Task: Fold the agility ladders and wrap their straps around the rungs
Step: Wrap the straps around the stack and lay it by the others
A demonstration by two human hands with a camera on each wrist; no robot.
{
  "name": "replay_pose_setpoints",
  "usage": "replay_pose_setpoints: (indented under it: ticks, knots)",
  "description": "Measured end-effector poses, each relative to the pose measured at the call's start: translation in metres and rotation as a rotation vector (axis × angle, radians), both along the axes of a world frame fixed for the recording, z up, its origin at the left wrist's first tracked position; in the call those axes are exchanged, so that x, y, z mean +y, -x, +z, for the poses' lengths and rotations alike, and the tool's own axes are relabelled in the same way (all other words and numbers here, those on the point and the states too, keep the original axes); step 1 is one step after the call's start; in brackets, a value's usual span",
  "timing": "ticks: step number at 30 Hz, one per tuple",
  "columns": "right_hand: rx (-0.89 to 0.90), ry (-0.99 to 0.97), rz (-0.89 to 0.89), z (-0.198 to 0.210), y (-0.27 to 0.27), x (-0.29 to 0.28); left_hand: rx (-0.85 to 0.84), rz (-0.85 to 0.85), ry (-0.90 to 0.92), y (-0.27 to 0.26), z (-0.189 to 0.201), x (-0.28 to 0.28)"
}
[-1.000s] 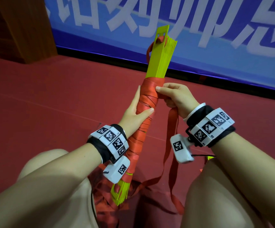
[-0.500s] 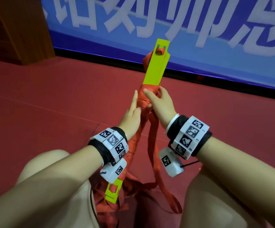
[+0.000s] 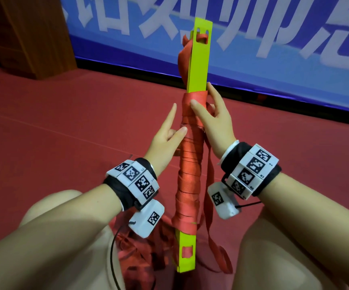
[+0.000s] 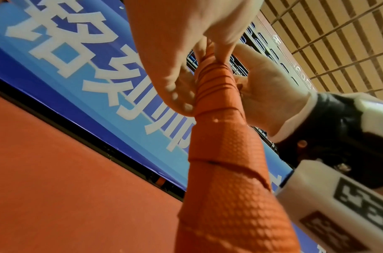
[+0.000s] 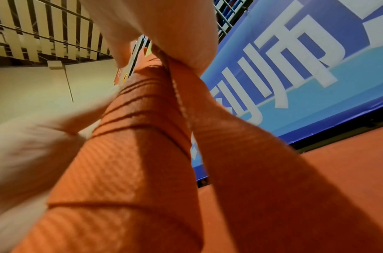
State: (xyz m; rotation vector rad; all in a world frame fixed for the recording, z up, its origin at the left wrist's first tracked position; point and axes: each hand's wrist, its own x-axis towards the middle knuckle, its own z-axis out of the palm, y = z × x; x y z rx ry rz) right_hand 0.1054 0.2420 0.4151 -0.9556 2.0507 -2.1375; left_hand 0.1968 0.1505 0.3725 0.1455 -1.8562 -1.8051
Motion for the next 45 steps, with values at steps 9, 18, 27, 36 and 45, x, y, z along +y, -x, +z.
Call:
replay_pose_setpoints:
  ticks: [9,18,27,36,45]
  knots:
    - [0.061,-0.068,-0.100,0.001,0.002,0.000,-0.017,0.013,-0.121,0.002,-0.001,0.001]
    - [-0.048,0.094,0.196,0.015,0.007,0.010,-0.158,-0.179,-0.316,0.005,0.009,0.014]
    - [0.146,-0.298,0.062,0.028,0.022,0.026,-0.139,-0.109,-0.244,0.013,0.000,0.007]
    - [-0.033,-0.394,0.126,0.016,0.044,0.033,-0.137,0.070,-0.114,0.023,-0.010,-0.003]
    - [-0.227,-0.191,-0.074,0.014,0.053,0.026,-0.129,0.075,0.011,0.025,-0.015,0.001]
